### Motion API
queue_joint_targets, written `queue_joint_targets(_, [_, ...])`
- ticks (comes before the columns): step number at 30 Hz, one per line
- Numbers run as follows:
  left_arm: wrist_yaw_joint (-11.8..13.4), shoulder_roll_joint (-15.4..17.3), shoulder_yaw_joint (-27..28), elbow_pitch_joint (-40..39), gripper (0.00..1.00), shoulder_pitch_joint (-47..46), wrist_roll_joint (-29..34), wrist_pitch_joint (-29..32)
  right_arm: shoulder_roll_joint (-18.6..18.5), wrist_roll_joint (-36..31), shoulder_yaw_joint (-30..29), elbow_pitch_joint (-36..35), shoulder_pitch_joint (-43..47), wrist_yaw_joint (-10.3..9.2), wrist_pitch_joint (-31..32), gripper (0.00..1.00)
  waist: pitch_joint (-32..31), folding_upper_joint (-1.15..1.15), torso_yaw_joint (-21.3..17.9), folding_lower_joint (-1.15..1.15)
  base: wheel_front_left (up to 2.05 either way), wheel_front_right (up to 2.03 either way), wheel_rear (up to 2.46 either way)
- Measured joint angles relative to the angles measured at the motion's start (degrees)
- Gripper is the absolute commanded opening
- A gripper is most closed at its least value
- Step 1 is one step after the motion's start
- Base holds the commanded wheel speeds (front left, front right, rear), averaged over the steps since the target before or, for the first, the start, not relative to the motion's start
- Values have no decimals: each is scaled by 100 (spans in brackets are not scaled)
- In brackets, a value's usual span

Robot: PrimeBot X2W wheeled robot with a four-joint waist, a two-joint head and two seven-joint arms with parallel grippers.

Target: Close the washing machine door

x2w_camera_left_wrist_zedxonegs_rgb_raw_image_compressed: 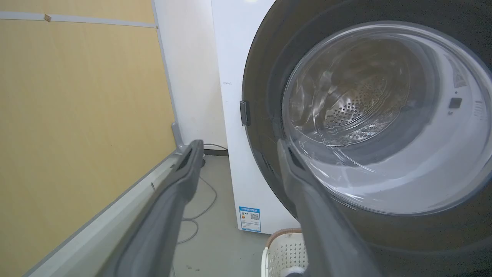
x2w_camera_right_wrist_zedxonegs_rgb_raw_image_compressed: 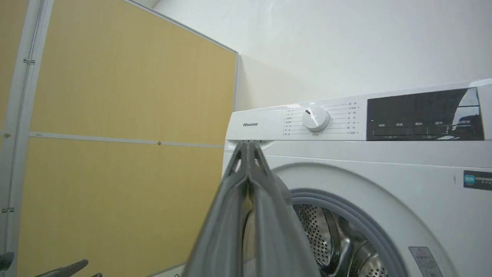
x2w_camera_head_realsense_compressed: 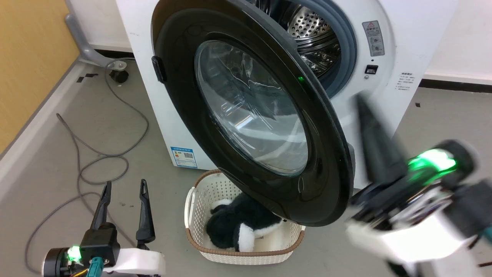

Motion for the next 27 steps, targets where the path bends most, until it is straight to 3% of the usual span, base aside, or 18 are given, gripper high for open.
queue_joint_targets(7, [-31,-113,89,-42,100,1,125,0,-558,-24,1413,453,4,1,1,0,-1,0,6,0,0,0,0])
queue_joint_targets(13, [-73,-177,107,-99,100,-1,172,0,-954,-129,1811,1178,232,2,1,0,45,0,3,0,0,0,0])
queue_joint_targets(18, [-73,-230,138,-169,100,-4,214,0,-1056,-124,1517,1702,508,2,2,0,148,0,-51,0,0,0,0])
queue_joint_targets(27, [-108,-294,142,-215,100,-164,276,0,-878,12,505,2415,525,18,1,0,458,0,-161,0,0,0,0])
